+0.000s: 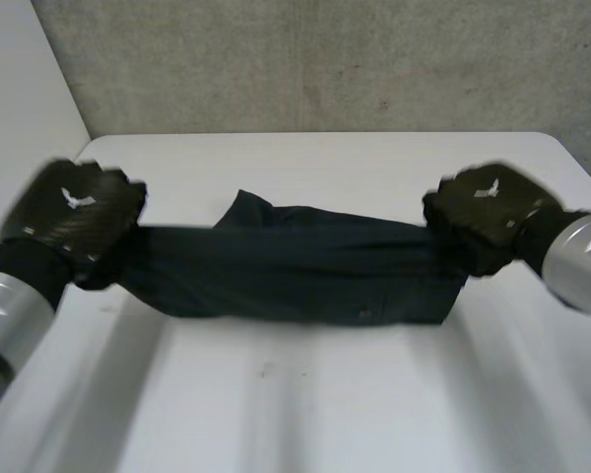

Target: Fold the shorts.

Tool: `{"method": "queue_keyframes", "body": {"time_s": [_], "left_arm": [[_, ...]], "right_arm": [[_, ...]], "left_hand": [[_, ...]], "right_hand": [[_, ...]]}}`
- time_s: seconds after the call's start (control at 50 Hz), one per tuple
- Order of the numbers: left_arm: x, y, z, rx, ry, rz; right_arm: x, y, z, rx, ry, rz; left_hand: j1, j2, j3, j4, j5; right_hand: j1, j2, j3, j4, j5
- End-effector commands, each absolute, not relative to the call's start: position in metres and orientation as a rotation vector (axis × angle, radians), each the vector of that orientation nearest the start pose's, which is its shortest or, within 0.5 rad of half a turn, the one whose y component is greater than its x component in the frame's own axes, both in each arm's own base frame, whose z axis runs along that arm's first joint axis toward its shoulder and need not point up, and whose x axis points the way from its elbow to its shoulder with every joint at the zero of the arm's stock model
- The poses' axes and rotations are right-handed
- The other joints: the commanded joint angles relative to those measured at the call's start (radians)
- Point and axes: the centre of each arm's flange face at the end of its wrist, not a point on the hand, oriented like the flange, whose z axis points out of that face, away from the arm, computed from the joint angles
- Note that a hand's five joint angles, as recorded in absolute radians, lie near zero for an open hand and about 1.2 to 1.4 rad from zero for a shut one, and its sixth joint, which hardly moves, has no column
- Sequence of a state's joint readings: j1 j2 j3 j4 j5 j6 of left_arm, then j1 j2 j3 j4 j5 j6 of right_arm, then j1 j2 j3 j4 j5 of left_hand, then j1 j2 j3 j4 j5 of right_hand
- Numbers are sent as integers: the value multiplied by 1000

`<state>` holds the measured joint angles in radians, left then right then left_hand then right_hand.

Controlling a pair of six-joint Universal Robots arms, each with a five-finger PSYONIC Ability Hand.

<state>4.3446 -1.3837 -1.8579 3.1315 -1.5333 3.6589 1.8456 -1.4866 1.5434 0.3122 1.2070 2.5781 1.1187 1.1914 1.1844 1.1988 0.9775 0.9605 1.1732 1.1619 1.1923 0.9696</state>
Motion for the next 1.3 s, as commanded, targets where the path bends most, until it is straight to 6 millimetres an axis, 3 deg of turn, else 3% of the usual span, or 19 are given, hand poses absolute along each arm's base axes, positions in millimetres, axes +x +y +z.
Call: {"method": "queue_keyframes", "body": {"time_s": [0.02, 0.1, 0.16, 0.22, 0.24, 0.26, 0.32, 0.4, 0.5, 0.54, 0.62, 0.76, 0.84, 0.86, 0.88, 0.94, 0.98, 1.1, 1.3], "left_arm": [[-232, -229, 213, 1086, 2223, -1817], [-244, -270, 208, 1008, 2162, -1856], [-253, -295, 225, 951, 2057, -1947], [-267, -322, 275, 836, 1833, -2162], [-272, -326, 290, 806, 1765, -2230], [-282, -330, 324, 745, 1617, -2367], [-288, -334, 387, 571, 1310, -2602], [-284, -327, 448, 364, 984, -2777], [-282, -303, 479, 293, 846, -2857], [-285, -298, 475, 315, 871, -2858], [-293, -299, 436, 422, 1031, -2806], [-295, -301, 344, 614, 1357, -2626], [-293, -294, 290, 721, 1549, -2504], [-293, -293, 278, 740, 1591, -2477], [-295, -291, 246, 797, 1697, -2404], [-302, -283, 190, 909, 1872, -2262], [-303, -276, 167, 958, 1945, -2176], [-289, -259, 147, 978, 2072, -1949], [-265, -216, 179, 1098, 2187, -1706]], "right_arm": [[240, -257, 213, -1354, 2261, -1466], [248, -285, 205, -1347, 2306, -1517], [263, -307, 226, -1316, 2237, -1724], [273, -324, 258, -1236, 2121, -1956], [278, -335, 283, -1161, 2021, -2110], [280, -341, 300, -1108, 1952, -2199], [283, -354, 355, -938, 1705, -2457], [281, -355, 422, -732, 1362, -2728], [277, -347, 450, -651, 1236, -2826], [279, -346, 442, -672, 1279, -2794], [290, -341, 414, -744, 1374, -2690], [294, -343, 358, -850, 1561, -2522], [297, -344, 297, -947, 1742, -2331], [297, -342, 268, -985, 1820, -2243], [297, -342, 254, -1000, 1857, -2201], [296, -338, 202, -1059, 1995, -2040], [294, -334, 180, -1087, 2053, -1967], [285, -312, 150, -1177, 2167, -1802], [272, -263, 174, -1352, 2183, -1574]], "left_hand": [[278, 205, 212, 197, 244], [278, 205, 212, 197, 244], [278, 205, 212, 197, 244], [278, 205, 212, 197, 244], [278, 205, 212, 197, 244], [278, 205, 212, 197, 244], [278, 205, 212, 197, 244], [278, 205, 212, 197, 244], [278, 205, 212, 197, 244], [278, 205, 212, 197, 244], [278, 205, 212, 197, 244], [278, 205, 212, 197, 244], [278, 205, 212, 197, 244], [278, 205, 212, 197, 244], [278, 205, 212, 197, 244], [278, 205, 212, 197, 244], [278, 205, 212, 197, 244], [278, 205, 212, 197, 244], [278, 205, 212, 197, 244]], "right_hand": [[436, 223, 234, 204, 252], [436, 223, 234, 204, 252], [436, 223, 234, 204, 252], [436, 223, 234, 204, 252], [436, 223, 234, 204, 252], [436, 223, 234, 204, 252], [436, 223, 234, 204, 252], [436, 223, 234, 204, 252], [436, 223, 234, 204, 252], [436, 223, 234, 204, 252], [436, 223, 234, 204, 252], [436, 223, 234, 204, 252], [436, 223, 234, 204, 252], [436, 223, 234, 204, 252], [436, 223, 234, 204, 252], [436, 223, 234, 204, 252], [436, 223, 234, 204, 252], [436, 223, 234, 204, 252], [436, 223, 234, 204, 252]]}}
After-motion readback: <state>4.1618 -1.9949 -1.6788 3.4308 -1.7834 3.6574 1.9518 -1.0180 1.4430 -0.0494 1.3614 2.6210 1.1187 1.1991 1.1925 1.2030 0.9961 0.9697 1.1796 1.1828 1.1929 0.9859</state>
